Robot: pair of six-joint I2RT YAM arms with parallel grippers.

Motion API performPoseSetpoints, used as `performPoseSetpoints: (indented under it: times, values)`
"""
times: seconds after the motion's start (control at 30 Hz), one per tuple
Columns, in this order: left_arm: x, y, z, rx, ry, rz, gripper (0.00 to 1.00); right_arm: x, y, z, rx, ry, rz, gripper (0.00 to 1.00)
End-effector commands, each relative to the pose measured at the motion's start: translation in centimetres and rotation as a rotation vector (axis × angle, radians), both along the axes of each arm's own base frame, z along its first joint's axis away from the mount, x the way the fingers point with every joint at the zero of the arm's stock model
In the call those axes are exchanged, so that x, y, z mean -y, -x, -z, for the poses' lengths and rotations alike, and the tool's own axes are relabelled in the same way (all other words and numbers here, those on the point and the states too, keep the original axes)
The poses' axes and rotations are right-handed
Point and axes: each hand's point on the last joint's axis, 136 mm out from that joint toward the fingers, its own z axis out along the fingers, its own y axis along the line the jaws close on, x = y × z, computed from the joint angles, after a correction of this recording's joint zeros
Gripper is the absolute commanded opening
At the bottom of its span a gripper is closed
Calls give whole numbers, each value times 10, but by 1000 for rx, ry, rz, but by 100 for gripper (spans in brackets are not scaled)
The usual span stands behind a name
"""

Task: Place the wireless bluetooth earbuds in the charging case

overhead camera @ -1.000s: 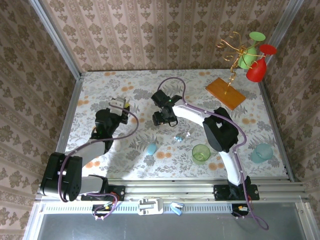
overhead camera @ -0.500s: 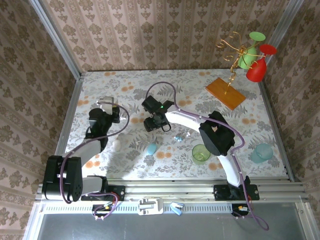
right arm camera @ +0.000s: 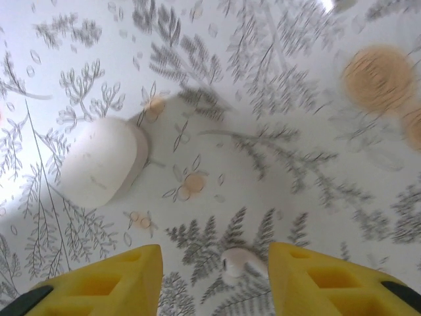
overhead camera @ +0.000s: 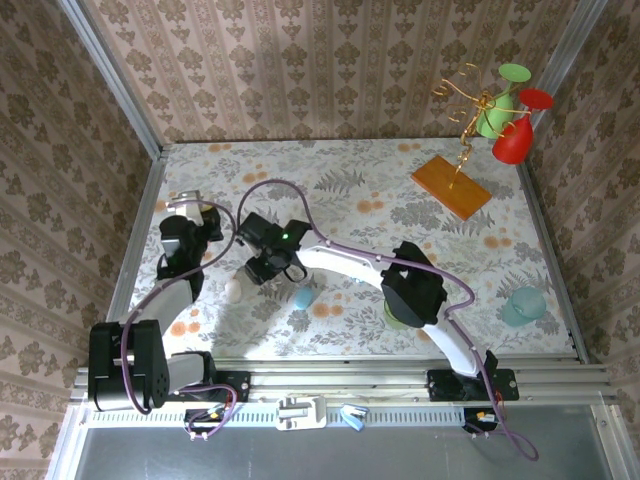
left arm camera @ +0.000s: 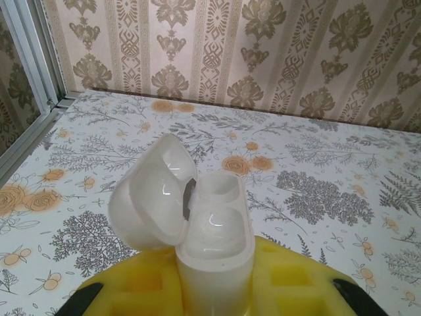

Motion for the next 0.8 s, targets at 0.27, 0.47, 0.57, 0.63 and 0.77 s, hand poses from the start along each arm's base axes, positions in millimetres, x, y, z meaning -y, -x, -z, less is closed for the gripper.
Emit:
performPoseSetpoints:
  times: [0.27, 0.47, 0.57, 0.63, 0.77]
  values:
    - [-20, 2, -14, 45, 29, -80, 0, 19, 19, 49, -151, 153, 105, 40]
    - [-22, 3, -14, 50, 35, -86, 0, 18, 17, 59, -155, 178, 106, 37]
    - [-22, 4, -15, 52, 37, -86, 0, 20, 16, 66, -152, 197, 103, 34]
    - [-22, 4, -15, 53, 38, -85, 0, 22, 15, 70, -147, 220, 102, 32]
    - [-21, 5, -16, 55, 39, -82, 0, 29, 10, 75, -130, 262, 113, 23]
